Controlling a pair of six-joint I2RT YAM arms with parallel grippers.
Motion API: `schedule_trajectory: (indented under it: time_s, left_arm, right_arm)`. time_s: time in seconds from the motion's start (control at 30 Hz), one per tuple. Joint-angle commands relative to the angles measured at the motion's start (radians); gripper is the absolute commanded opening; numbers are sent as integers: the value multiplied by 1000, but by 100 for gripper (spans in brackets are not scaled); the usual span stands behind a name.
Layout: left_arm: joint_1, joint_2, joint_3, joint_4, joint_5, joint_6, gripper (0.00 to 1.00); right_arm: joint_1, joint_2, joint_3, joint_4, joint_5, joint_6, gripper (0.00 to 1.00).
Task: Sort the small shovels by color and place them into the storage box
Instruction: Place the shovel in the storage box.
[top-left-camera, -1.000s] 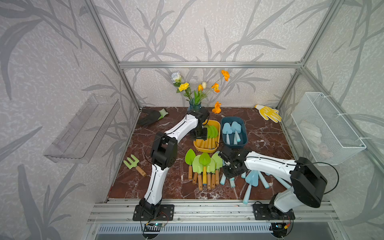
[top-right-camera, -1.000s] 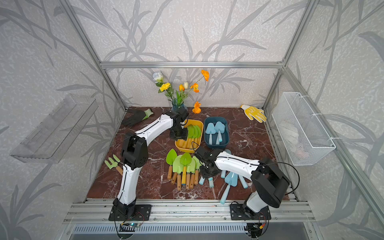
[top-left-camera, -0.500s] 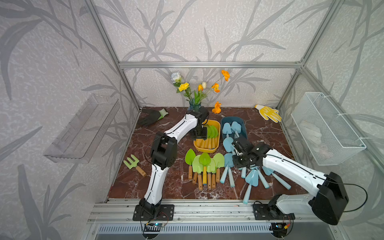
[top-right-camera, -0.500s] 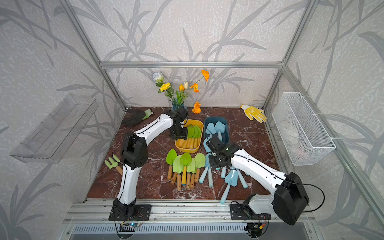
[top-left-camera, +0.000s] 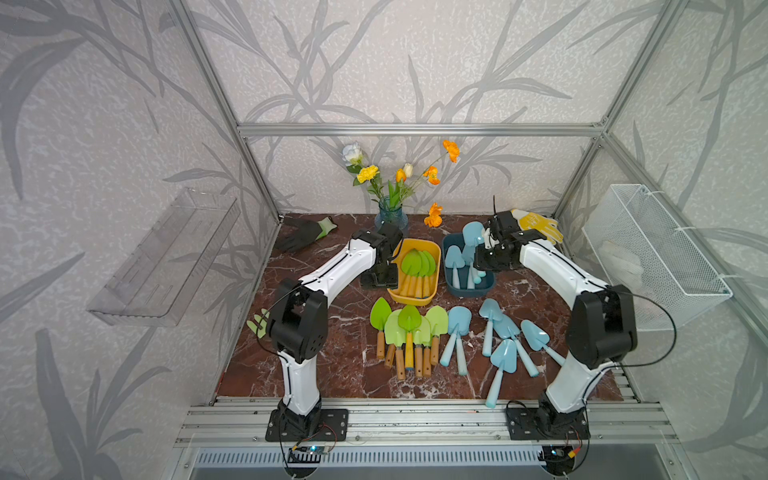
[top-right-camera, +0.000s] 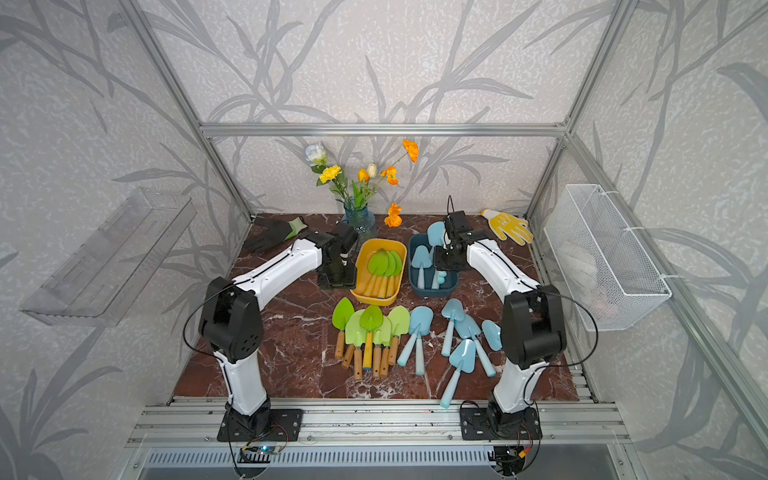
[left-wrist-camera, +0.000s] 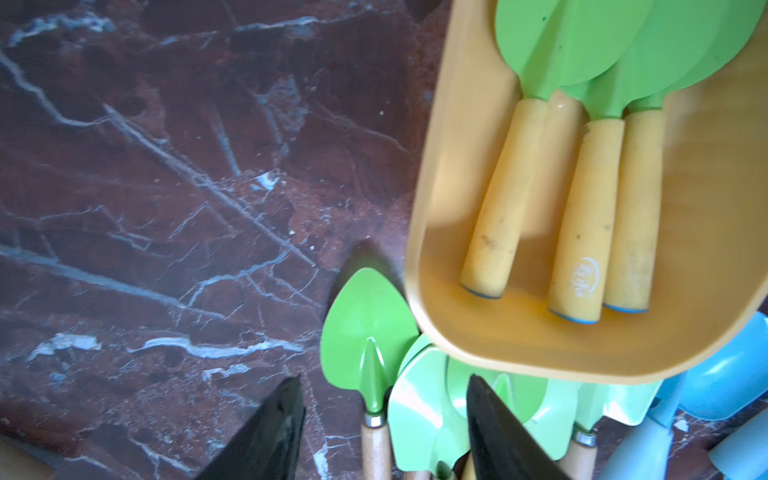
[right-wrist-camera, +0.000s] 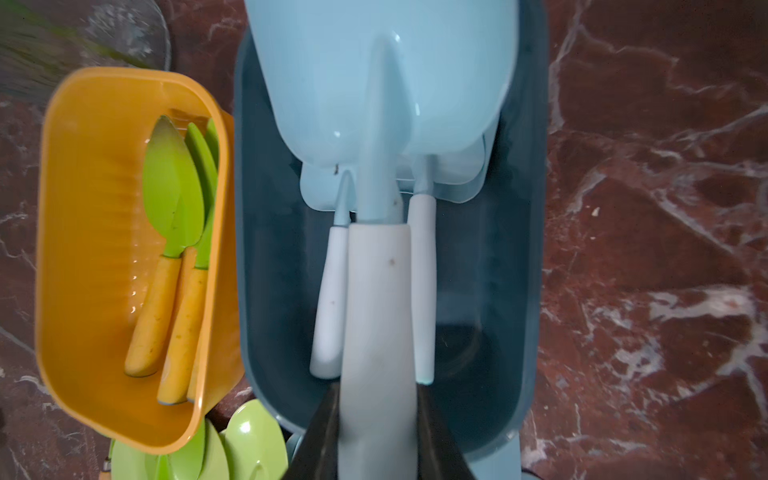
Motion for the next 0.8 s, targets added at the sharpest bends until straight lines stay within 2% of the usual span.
schedule_trajectory:
  time_s: [0.0, 0.2, 0.43, 0.5, 0.67, 0.77]
  left_arm:
    - [2, -94, -81, 1, -60, -25, 65]
    - [5, -208, -237, -11, -74, -54, 66]
    - [4, -300, -361, -11, 5, -61, 69]
    - [2, -314, -390, -11, 31, -61, 71]
    - [-10, -343, -459, -5, 72, -71, 77]
    - [-13, -361, -499, 11, 113, -82, 79]
  right_arm:
    - [2, 76, 57, 11, -83, -11, 14]
    - [3, 192, 99, 48, -120, 16, 15]
    - [2, 236, 91, 60, -106, 19, 15]
    - [2, 235, 88, 58, -107, 22, 20]
    - [3, 203, 83, 35, -100, 31, 41]
    - [4, 149, 68, 26, -80, 34, 45]
